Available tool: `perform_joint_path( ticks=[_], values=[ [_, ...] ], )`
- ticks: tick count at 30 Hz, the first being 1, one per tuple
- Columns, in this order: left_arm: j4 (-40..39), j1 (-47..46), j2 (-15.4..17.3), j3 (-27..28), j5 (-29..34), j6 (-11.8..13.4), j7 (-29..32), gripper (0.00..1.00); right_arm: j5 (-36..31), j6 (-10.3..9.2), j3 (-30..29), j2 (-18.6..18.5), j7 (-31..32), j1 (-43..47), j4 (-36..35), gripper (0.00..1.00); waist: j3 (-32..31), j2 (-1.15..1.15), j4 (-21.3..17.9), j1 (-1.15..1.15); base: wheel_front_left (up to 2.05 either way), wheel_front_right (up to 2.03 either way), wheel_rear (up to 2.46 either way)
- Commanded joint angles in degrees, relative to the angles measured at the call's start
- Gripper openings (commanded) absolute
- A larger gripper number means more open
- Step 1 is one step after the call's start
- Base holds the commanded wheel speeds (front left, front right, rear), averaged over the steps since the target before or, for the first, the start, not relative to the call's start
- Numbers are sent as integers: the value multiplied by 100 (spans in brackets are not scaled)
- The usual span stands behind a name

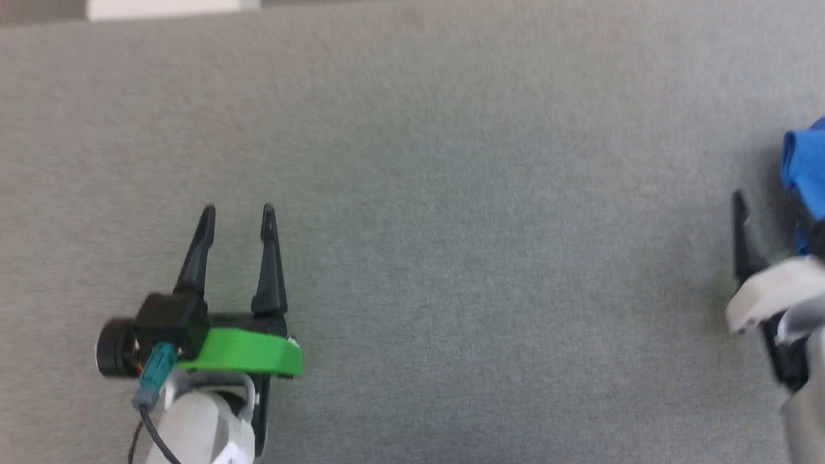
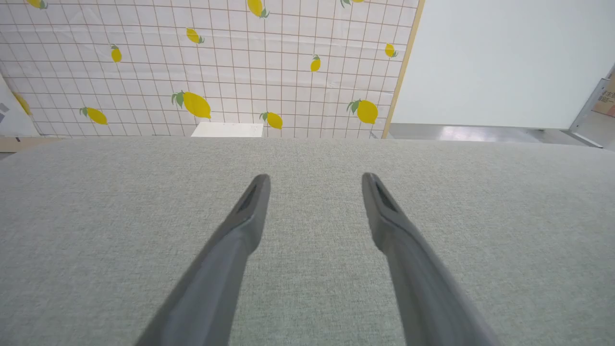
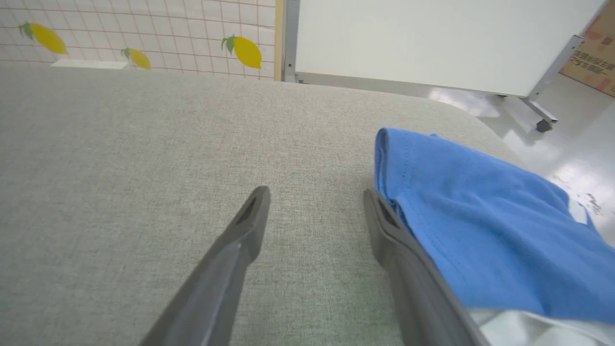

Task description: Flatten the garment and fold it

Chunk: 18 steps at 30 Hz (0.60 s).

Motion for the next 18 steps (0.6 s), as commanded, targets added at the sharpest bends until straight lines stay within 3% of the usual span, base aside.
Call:
perform_joint_path(
  ticks=[1,9,18],
  values=[
    [63,121,-22,24,-58,7,-60,100,18,-10,-92,177,16,268,-367,100,-617,0,292,0,0,0,0],
    [228,551,-35,49,-89,17,-190,100,-213,-10,-477,1036,292,1580,-2426,100,-1279,0,504,0,0,0,0],
    [220,1039,-54,118,22,121,-239,100,-109,-10,-454,1248,484,2604,-3639,100,-1800,0,652,0,0,0,0]
  ],
)
